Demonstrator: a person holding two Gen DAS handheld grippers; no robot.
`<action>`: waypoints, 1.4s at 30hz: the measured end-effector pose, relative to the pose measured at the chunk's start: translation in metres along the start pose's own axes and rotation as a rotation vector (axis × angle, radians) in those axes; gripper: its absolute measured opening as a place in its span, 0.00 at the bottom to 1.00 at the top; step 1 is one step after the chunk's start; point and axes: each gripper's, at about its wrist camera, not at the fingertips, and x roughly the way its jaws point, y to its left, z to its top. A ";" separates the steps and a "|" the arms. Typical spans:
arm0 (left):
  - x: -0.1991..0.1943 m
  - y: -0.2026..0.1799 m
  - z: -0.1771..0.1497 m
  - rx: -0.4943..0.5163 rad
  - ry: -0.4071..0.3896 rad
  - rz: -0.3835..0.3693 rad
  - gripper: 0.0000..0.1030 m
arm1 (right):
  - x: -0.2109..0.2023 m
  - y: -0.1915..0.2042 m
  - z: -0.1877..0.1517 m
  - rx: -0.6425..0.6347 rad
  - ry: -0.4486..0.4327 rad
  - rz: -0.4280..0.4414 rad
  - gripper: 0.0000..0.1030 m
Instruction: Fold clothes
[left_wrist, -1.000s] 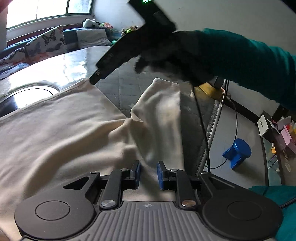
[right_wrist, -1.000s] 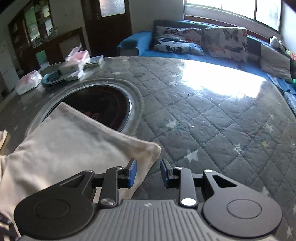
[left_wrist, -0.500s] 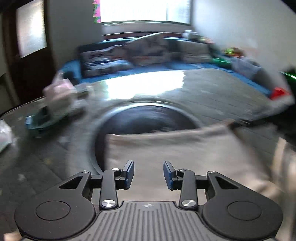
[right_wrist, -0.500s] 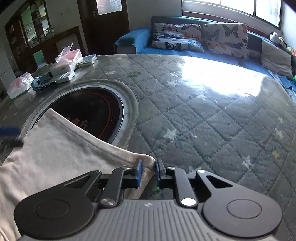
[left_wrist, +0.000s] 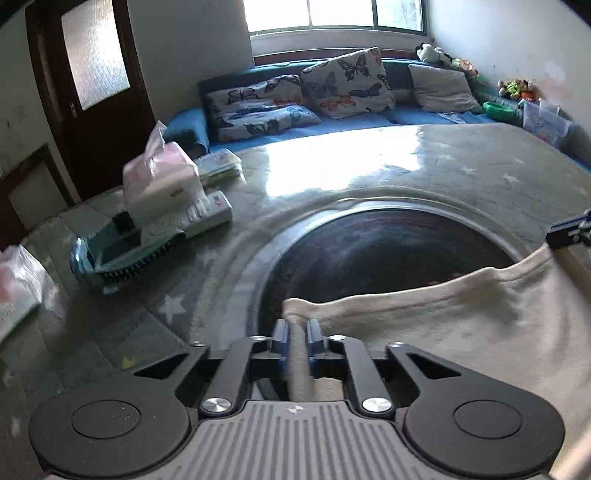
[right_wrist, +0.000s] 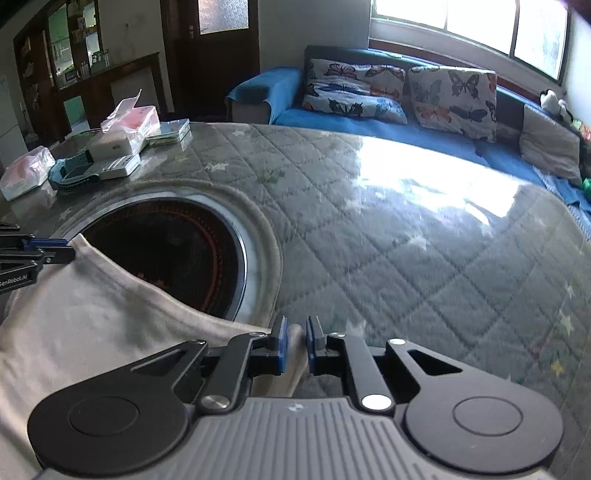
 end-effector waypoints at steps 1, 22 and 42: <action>0.002 0.001 0.001 -0.001 -0.003 0.006 0.08 | 0.004 0.000 0.003 0.000 0.003 -0.004 0.05; 0.012 0.002 0.008 0.024 -0.009 0.046 0.11 | -0.001 0.002 -0.005 -0.016 0.048 0.064 0.11; -0.019 -0.033 0.009 0.036 -0.019 -0.091 0.29 | -0.049 0.058 -0.013 -0.226 0.027 0.235 0.22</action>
